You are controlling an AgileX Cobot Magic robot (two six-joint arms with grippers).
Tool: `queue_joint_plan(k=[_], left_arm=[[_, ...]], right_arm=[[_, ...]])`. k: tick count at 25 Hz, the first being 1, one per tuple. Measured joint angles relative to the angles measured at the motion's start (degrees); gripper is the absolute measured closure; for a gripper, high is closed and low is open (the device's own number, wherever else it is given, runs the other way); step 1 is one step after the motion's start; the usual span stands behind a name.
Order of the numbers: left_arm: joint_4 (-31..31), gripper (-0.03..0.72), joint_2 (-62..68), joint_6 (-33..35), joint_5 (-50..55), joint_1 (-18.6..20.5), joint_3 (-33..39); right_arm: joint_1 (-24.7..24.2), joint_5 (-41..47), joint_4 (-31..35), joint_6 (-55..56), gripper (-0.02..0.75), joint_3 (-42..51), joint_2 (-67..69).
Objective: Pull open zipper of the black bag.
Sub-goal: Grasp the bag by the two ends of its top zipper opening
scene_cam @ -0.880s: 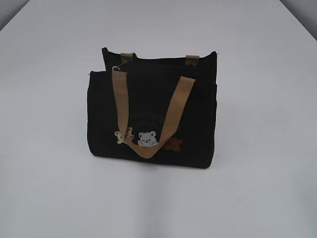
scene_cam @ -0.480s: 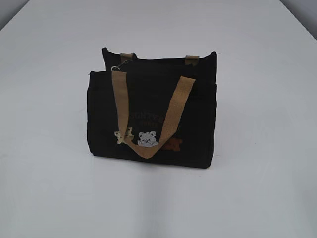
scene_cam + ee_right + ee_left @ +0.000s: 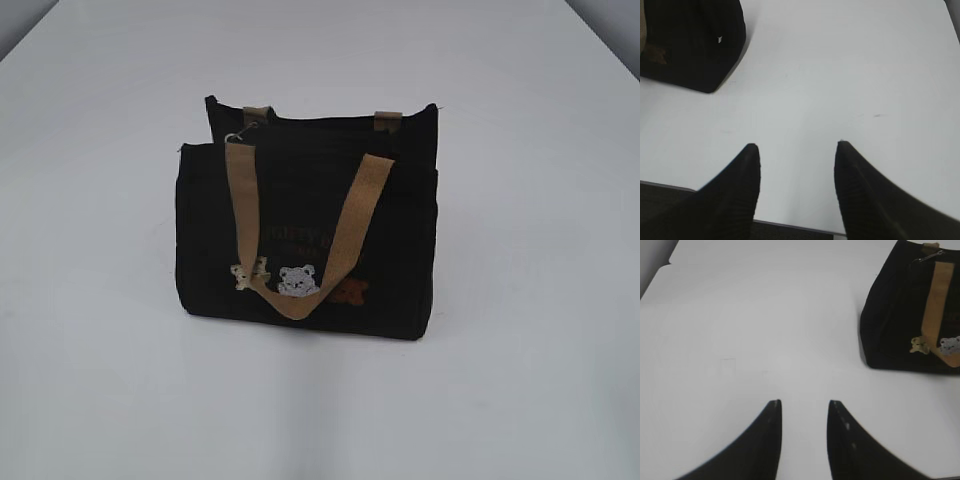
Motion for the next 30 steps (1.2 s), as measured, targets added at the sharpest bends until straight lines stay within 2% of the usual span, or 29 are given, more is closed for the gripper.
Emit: queue_joint_plan(k=[2,4,7,10,13,15,17,19,21,30], left_arm=[[-4.48,0.452,1.39,1.44,-1.52,0.00,-0.47],[-12.32,0.434,4.64,8.72,-7.51,0.00,-0.45],[-26.84,0.370,13.23,28.94,-18.94,0.00,1.24],[-43.61,0.306,25.88,52.32,-26.67,0.04,2.50],[-63.39,0.282,41.42,82.22,-28.83,-0.01,2.51],[-75.40,0.277,54.19,99.04,-28.64,-0.47,2.22],[-82.35,0.275,63.32,110.49,-26.88,-0.88,1.33],[-86.55,0.271,71.70,116.82,-25.56,-1.64,-0.69],[-88.29,0.264,78.08,119.78,-25.13,-2.40,-3.37],[-89.65,0.244,95.50,121.90,-24.84,-7.95,-15.01]], right_arm=[[0.00,0.00,0.00,0.00,0.356,0.00,0.00],[0.00,0.00,0.05,0.00,0.356,0.00,0.00],[0.00,0.00,0.05,0.00,0.356,0.00,0.00],[0.00,0.00,0.05,0.00,0.356,0.00,0.00],[0.00,0.00,0.05,0.00,0.356,0.00,0.00],[0.00,0.00,0.05,0.00,0.356,0.00,0.00],[0.00,0.00,0.05,0.00,0.356,0.00,0.00],[0.00,0.00,0.05,0.00,0.356,0.00,0.00],[0.00,0.00,0.05,0.00,0.356,0.00,0.00],[0.00,0.00,0.05,0.00,0.356,0.00,0.00]])
